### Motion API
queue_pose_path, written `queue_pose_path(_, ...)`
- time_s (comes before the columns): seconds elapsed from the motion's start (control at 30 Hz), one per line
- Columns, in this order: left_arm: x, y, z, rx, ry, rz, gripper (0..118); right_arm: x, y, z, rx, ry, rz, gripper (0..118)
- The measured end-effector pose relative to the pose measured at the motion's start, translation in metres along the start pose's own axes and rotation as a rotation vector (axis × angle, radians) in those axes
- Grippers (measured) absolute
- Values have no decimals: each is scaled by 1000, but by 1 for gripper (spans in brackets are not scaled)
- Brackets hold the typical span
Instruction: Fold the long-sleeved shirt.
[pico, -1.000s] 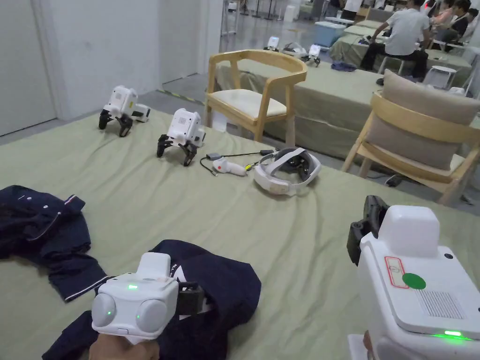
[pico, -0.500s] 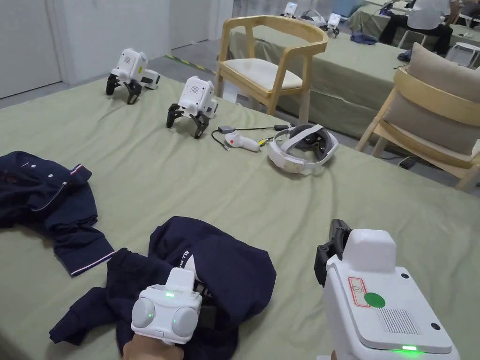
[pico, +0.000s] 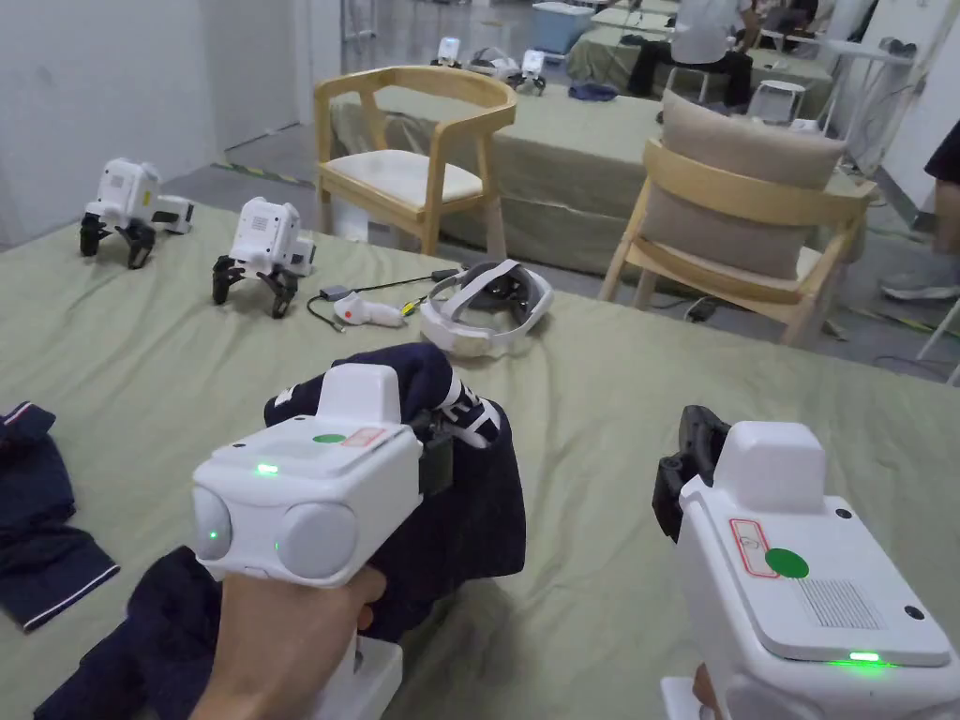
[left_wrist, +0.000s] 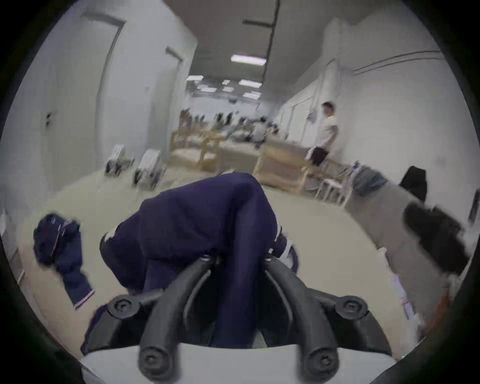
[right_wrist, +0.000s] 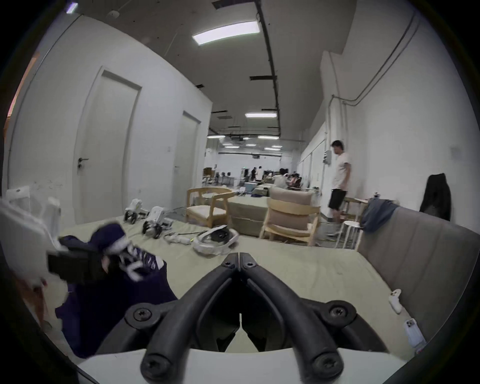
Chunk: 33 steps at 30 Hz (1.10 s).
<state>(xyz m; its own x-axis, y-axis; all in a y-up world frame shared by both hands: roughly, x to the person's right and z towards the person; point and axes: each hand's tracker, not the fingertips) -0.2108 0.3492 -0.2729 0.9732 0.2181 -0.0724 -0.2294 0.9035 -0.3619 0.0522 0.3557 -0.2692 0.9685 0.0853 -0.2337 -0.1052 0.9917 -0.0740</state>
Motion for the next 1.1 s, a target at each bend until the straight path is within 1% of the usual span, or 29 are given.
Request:
queue_pose_path(0.03,16,12,3,27,-45,-6,26,14,3,4,7,-25,-13,0)
queue_pose_path(0.07,34,19,3,36,-90,30,26,28,6,8,16,-42,-16,0)
queue_pose_path(0.1,55,25,0,40,-124,2,26,42,9,12,25,-64,-15,0)
queue_pose_path(0.13,78,29,-3,50,-159,-25,26,59,12,18,36,-104,-23,0)
queue_pose_path(0.2,119,30,-13,46,-240,-51,26,90,17,27,53,-144,-46,0)
queue_pose_path(0.3,186,17,-40,-13,-328,-89,26,136,22,44,73,-235,-58,0)
queue_pose_path(0.33,207,8,-50,-37,-367,-78,26,152,23,49,74,-259,-51,0)
queue_pose_path(0.37,229,-3,-62,-59,-386,-108,26,165,23,55,80,-292,-49,0)
queue_pose_path(0.43,268,-31,-84,-117,-420,-103,26,190,21,65,80,-337,-41,0)
queue_pose_path(0.47,286,-46,-96,-151,-448,-152,26,200,19,68,73,-366,-31,0)
queue_pose_path(0.5,303,-67,-109,-202,-456,-147,26,211,15,71,67,-395,-28,0)
queue_pose_path(0.53,317,-87,-123,-273,-465,-135,26,220,12,72,55,-402,-25,0)
queue_pose_path(0.6,338,-131,-149,-401,-459,-164,27,234,2,72,21,-435,-24,0)
queue_pose_path(0.63,346,-151,-157,-464,-445,-237,29,240,-3,73,6,-442,-28,0)
queue_pose_path(0.67,348,-166,-162,-504,-454,-295,38,245,-8,74,-8,-445,-32,0)
queue_pose_path(0.7,348,-178,-165,-534,-440,-287,55,248,-13,75,-15,-452,-32,0)
queue_pose_path(0.73,344,-183,-163,-562,-440,-294,79,251,-18,75,-26,-463,-29,0)
queue_pose_path(0.77,340,-184,-161,-537,-454,-278,105,252,-21,74,-36,-469,-29,0)
queue_pose_path(0.8,336,-181,-158,-534,-449,-275,111,254,-24,72,-44,-468,-34,0)
queue_pose_path(0.83,332,-175,-152,-522,-444,-273,108,254,-25,70,-49,-467,-45,0)
queue_pose_path(0.87,323,-156,-140,-443,-462,-301,106,253,-26,69,-50,-464,-57,0)
queue_pose_path(0.9,317,-143,-131,-400,-471,-285,107,251,-27,67,-48,-457,-63,0)
queue_pose_path(0.93,309,-125,-122,-346,-445,-295,107,247,-26,65,-45,-452,-63,0)
queue_pose_path(1.0,279,-93,-96,-226,-460,-267,109,237,-23,65,-41,-437,-68,0)
queue_pose_path(1.03,260,-82,-82,-166,-438,-265,111,232,-22,66,-31,-413,-66,0)
queue_pose_path(1.07,238,-70,-70,-129,-382,-271,110,225,-21,67,-24,-398,-48,0)
queue_pose_path(1.1,218,-63,-61,-114,-343,-277,107,220,-20,67,-24,-394,-36,0)
